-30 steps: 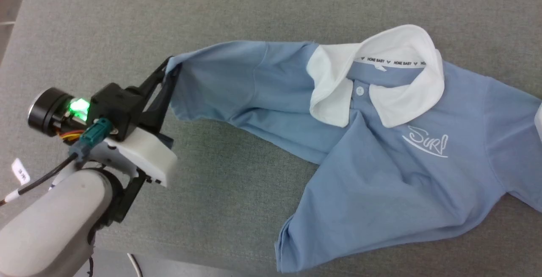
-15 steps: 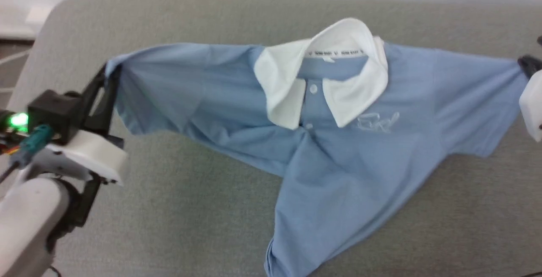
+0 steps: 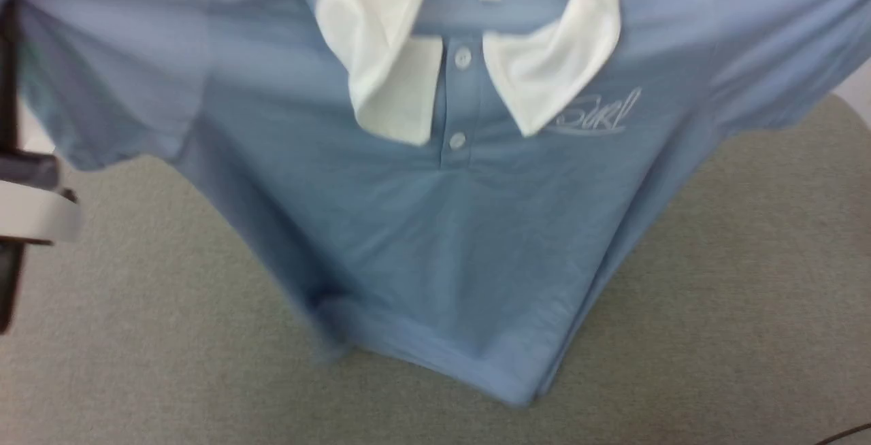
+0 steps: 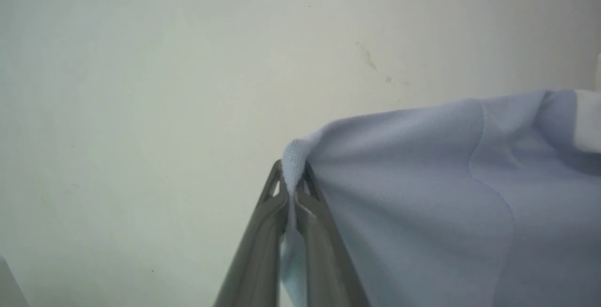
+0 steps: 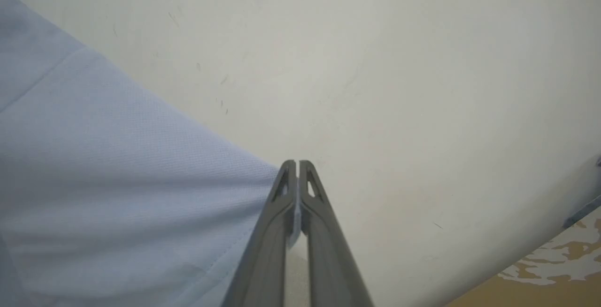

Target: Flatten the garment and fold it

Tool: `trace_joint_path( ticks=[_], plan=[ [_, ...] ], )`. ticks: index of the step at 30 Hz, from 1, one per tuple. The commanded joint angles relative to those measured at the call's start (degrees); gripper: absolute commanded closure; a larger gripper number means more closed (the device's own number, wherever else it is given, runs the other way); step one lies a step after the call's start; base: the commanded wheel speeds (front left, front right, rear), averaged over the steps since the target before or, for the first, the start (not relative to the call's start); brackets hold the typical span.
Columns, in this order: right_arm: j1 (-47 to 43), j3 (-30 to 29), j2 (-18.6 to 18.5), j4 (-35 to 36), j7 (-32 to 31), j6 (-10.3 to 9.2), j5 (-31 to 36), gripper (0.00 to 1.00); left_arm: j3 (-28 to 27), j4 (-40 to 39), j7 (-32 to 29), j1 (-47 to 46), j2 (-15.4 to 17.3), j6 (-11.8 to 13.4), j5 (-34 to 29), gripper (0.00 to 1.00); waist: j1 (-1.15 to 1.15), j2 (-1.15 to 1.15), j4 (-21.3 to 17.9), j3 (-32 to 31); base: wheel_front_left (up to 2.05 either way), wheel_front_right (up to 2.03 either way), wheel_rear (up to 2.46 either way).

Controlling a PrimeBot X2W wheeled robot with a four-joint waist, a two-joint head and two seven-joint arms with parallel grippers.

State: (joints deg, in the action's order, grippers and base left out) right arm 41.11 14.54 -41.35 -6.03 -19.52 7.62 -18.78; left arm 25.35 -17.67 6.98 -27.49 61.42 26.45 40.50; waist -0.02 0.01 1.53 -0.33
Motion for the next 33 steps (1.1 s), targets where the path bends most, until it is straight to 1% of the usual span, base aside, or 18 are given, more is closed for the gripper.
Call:
trace_joint_path(
  ticks=[1,5,6,8,11,14,18,21,26,29,31,33],
  plan=[
    [1.42,-0.95,-0.3,1.1,-0.19,-0.13,0.63,1.0,-1.62,-1.07,0.51,-0.29,1.02,1.02,0.72,1.0,0.02,-0.01,-1.56,-1.32,0.0,0.0,0.0],
    [3.92,-1.89,-0.57,3.13,-0.77,-0.13,0.82,1.0,-4.69,-3.09,0.22,-1.25,3.5,1.66,1.75,1.0,0.02,-0.01,-1.97,-0.28,0.0,0.0,0.0],
    [3.92,-1.89,-0.57,3.13,-0.77,-0.13,0.82,1.0,-4.69,-3.09,0.22,-1.25,3.5,1.66,1.75,1.0,0.02,-0.01,-1.97,-0.28,0.0,0.0,0.0],
    [5.88,-1.47,-0.93,3.69,-1.14,-0.13,0.96,1.0,-5.74,-3.47,-0.37,-2.0,4.53,1.43,2.37,1.0,0.02,-0.01,-2.15,1.19,0.0,0.0,0.0],
    [9.9,0.19,-1.52,3.73,-1.37,-0.13,1.04,1.0,-6.23,-3.04,-1.9,-3.82,5.1,-0.16,3.77,1.0,0.02,-0.01,-2.3,4.34,0.0,0.0,0.0],
    [15.21,2.2,-1.87,2.46,-1.61,-0.13,0.81,1.0,-5.85,-1.28,-3.39,-7.08,4.28,-3.08,5.3,1.0,0.02,-0.01,-2.33,8.94,0.0,0.0,0.0],
    [23.76,4.91,-1.6,-1.73,-0.73,-0.13,1.57,1.0,-3.87,4.41,-5.56,-14.55,1.79,-8.07,5.39,1.0,0.02,-0.01,-2.28,15.45,0.0,0.0,0.0],
    [30.94,6.93,-0.57,-6.25,1.02,-0.13,3.0,1.0,-1.82,10.24,-7.32,-22.5,-0.96,-12.06,3.98,1.0,0.02,-0.01,-2.51,20.38,0.0,0.0,0.0],
    [43.67,8.23,2.15,-16.08,5.35,-0.13,7.0,1.0,1.12,21.58,-9.02,-39.08,-7.1,-18.04,0.2,1.0,0.02,-0.01,-2.92,27.37,0.0,0.0,0.0],
    [50.8,7.18,4.59,-22.05,8.85,-0.13,9.92,1.0,2.0,28.53,-7.77,-49.6,-11.32,-20.17,-2.64,1.0,0.02,-0.01,-3.04,30.87,0.0,0.0,0.0],
    [54.79,6.95,6.16,-25.37,11.74,-0.13,12.87,1.0,2.03,33.35,-5.73,-55.92,-14.04,-21.38,-3.93,1.0,0.02,-0.01,-3.19,32.65,0.0,0.0,0.0],
    [58.38,5.31,7.9,-28.56,14.8,-0.13,15.5,1.0,1.41,37.79,-2.58,-61.67,-16.46,-21.48,-5.18,1.0,0.02,-0.01,-3.19,34.22,0.0,0.0,0.0]
  ],
)
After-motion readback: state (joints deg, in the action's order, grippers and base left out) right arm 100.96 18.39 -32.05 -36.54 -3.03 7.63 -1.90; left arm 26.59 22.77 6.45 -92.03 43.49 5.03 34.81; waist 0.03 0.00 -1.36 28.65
